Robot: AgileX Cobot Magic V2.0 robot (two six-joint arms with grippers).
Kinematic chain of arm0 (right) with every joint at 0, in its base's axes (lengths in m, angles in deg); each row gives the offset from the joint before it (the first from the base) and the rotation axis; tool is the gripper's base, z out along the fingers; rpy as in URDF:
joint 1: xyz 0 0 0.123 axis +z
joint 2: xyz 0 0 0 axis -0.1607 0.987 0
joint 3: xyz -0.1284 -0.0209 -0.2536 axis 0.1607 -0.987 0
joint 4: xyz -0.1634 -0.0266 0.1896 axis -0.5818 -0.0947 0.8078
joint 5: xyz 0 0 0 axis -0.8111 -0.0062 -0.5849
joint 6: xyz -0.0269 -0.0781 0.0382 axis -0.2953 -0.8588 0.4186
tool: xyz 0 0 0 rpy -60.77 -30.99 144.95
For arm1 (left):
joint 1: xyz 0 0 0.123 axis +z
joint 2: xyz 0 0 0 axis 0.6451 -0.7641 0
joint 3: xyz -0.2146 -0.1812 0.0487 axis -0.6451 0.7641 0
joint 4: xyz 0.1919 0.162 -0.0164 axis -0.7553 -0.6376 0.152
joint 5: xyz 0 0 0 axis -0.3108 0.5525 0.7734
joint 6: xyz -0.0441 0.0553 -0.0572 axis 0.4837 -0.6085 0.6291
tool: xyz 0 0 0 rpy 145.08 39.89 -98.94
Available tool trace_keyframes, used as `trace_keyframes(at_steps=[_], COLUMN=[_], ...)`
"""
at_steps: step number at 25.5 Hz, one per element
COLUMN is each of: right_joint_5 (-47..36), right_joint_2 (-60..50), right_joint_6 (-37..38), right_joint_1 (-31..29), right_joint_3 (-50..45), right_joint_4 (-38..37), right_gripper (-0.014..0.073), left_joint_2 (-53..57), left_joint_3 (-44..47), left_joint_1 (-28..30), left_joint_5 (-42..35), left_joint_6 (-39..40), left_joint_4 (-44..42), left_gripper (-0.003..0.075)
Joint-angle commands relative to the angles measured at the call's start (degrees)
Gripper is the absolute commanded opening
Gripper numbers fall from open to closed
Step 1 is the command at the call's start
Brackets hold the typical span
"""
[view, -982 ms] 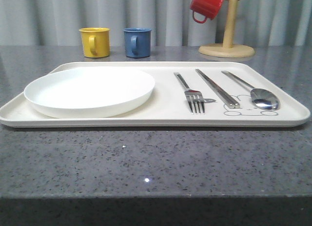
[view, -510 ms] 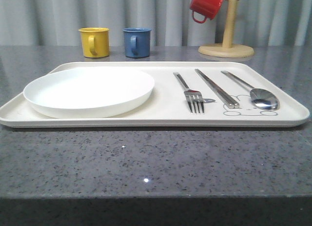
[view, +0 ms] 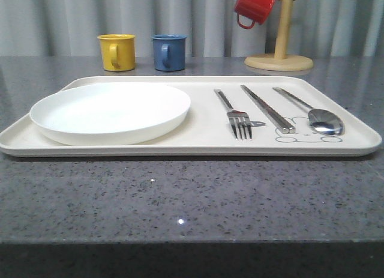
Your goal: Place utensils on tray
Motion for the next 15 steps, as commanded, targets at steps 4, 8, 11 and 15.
trace_keyframes(at_steps=[4, 8, 11, 15], right_joint_5=[-3.83, -3.72, -3.48, -3.42], right_joint_2=[0.26, 0.27, 0.32, 0.32], right_joint_6=[-0.63, -0.63, -0.63, -0.63], right_joint_1=[0.04, 0.04, 0.04, 0.04], right_joint_3=[1.23, 1.23, 1.23, 1.23], right_joint_4=[-0.38, -0.38, -0.38, -0.38], right_gripper=[-0.0069, -0.0069, -0.0069, -0.0069], left_joint_2=[7.79, 9.46, 9.46, 9.46], left_joint_3=[10.87, 17.03, 20.67, 21.65], left_joint_1=[1.11, 1.11, 1.11, 1.11], left_joint_5=[-16.88, -23.16, -28.98, -30.01], left_joint_6=[7.2, 10.62, 13.33, 13.33], left_joint_4=[-1.74, -5.55, -7.24, -7.24], left_gripper=[-0.0018, -0.0018, -0.0018, -0.0018])
